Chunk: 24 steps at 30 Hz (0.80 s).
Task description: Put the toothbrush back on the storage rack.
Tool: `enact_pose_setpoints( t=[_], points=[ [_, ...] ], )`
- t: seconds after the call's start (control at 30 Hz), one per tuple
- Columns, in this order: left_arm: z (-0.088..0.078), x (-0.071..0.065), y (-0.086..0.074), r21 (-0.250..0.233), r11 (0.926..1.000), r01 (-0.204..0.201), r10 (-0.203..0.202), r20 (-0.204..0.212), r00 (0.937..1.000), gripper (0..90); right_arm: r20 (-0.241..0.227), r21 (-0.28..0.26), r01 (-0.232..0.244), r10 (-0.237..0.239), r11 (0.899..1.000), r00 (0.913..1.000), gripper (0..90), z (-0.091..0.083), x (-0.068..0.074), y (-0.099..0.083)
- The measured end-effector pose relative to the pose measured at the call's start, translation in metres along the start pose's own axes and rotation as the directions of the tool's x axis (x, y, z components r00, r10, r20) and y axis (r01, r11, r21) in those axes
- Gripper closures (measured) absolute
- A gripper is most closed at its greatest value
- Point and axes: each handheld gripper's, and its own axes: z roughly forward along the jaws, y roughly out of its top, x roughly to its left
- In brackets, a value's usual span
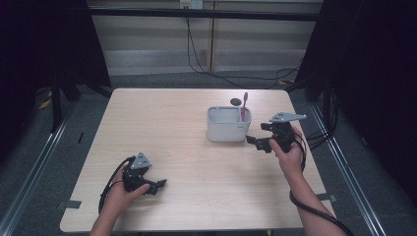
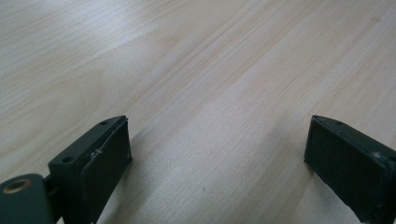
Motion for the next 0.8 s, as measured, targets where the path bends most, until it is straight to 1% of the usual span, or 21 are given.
enact_pose_setpoints(
  t=[0.07, 0.1, 0.23, 0.27, 0.37, 0.5, 0.53, 0.57, 0.8],
  points=[
    [0.000, 0.000, 0.000, 0.000, 1.0000, 0.003, -0.003, 0.001, 1.0000, 6.7, 0.002, 0.009, 0.003, -0.003, 1.000, 1.0000, 15.7, -0.001, 0.000, -0.003],
    [0.000, 0.000, 0.000, -0.003, 1.0000, 0.004, -0.004, 0.001, 1.0000, 6.7, -0.005, 0.008, -0.002, 0.002, 1.000, 1.0000, 15.7, -0.001, 0.000, -0.005],
    [0.000, 0.000, 0.000, 0.003, 1.0000, -0.001, 0.001, 0.001, 1.0000, 6.7, 0.001, 0.021, -0.009, 0.009, 1.000, 1.0000, 15.7, -0.001, 0.000, -0.013],
    [0.000, 0.000, 0.000, -0.001, 1.0000, 0.004, -0.004, 0.001, 1.0000, 6.7, 0.001, 0.023, -0.008, 0.008, 1.000, 1.0000, 15.7, -0.002, 0.000, -0.014],
    [0.000, 0.000, 0.000, -0.001, 1.0000, 0.004, -0.004, 0.001, 1.0000, 6.7, -0.003, 0.027, -0.006, 0.006, 1.000, 1.0000, 15.7, -0.002, 0.001, -0.019],
    [0.000, 0.000, 0.000, -0.001, 1.0000, 0.004, -0.004, 0.001, 1.0000, 6.7, -0.013, 0.033, -0.014, 0.015, 0.999, 0.9998, 15.7, -0.001, 0.001, -0.025],
    [0.000, 0.000, 0.000, 0.003, 1.0000, -0.001, 0.001, 0.001, 1.0000, 6.7, -0.018, 0.035, -0.011, 0.012, 0.999, 0.9998, 15.7, -0.001, 0.001, -0.027],
    [0.000, 0.000, 0.000, -0.001, 1.0000, 0.005, -0.005, 0.001, 1.0000, 6.7, -0.019, 0.036, -0.010, 0.010, 0.999, 0.9998, 15.7, -0.001, 0.001, -0.028],
    [0.000, 0.000, 0.000, -0.001, 1.0000, 0.004, -0.004, 0.001, 1.0000, 6.7, -0.035, 0.054, -0.011, 0.013, 0.999, 0.9993, 15.7, -0.001, 0.000, -0.036]
  ],
)
